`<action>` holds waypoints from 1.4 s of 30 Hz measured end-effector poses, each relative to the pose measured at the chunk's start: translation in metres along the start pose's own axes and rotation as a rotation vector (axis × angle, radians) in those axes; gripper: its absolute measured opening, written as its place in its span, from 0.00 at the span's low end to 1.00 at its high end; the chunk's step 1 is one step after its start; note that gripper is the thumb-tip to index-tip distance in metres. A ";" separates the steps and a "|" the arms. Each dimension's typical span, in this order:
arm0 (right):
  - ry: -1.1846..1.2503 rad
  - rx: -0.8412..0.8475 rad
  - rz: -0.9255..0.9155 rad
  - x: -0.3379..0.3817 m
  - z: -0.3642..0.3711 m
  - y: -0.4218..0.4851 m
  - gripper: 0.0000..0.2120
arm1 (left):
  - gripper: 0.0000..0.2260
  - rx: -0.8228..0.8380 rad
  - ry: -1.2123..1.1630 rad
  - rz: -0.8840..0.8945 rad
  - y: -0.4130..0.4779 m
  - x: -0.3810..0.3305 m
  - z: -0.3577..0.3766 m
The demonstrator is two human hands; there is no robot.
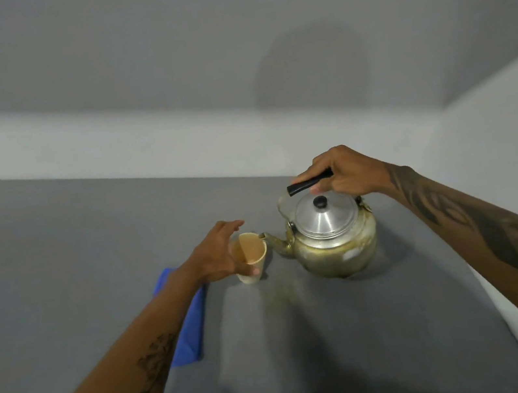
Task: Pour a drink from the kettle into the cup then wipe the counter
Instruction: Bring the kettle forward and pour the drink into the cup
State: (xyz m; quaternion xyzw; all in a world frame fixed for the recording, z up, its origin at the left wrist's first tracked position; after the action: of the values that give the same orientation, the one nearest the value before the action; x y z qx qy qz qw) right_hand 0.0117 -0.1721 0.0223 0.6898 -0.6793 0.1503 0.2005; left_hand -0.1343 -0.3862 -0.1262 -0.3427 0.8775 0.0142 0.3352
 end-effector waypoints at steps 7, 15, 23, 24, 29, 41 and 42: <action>-0.093 0.066 -0.012 0.018 0.000 0.008 0.17 | 0.35 -0.048 -0.040 0.006 0.004 0.016 0.011; -0.162 0.127 -0.019 0.031 -0.005 0.013 0.16 | 0.35 -0.046 -0.030 0.038 0.007 0.018 0.010; -0.225 0.171 -0.016 0.042 -0.009 0.021 0.16 | 0.34 -0.046 -0.031 0.057 0.007 0.017 0.010; -0.229 0.175 -0.019 0.043 -0.009 0.021 0.16 | 0.34 -0.045 -0.031 0.055 0.007 0.018 0.010; -0.240 0.193 -0.016 0.043 -0.009 0.026 0.16 | 0.34 -0.041 -0.027 0.063 0.008 0.019 0.010; -0.270 0.206 0.002 0.038 -0.013 0.028 0.15 | 0.33 -0.063 -0.038 0.083 0.007 0.019 0.009; -0.276 0.209 0.002 0.038 -0.013 0.028 0.15 | 0.33 -0.061 -0.039 0.084 0.008 0.019 0.009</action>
State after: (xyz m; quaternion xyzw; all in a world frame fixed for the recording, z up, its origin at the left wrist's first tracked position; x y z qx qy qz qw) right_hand -0.0145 -0.1987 0.0542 0.7202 -0.6818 0.1241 0.0322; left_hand -0.1443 -0.3896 -0.1460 -0.3152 0.8836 0.0618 0.3407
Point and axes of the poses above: each hand's wrist, its own y-axis towards the middle knuckle, its own z-axis out of the palm, x = y × z, the point moved 3 cm from there along y, towards the middle knuckle, and after that the axes turned 10 degrees about -z, right-handed, at the moved point
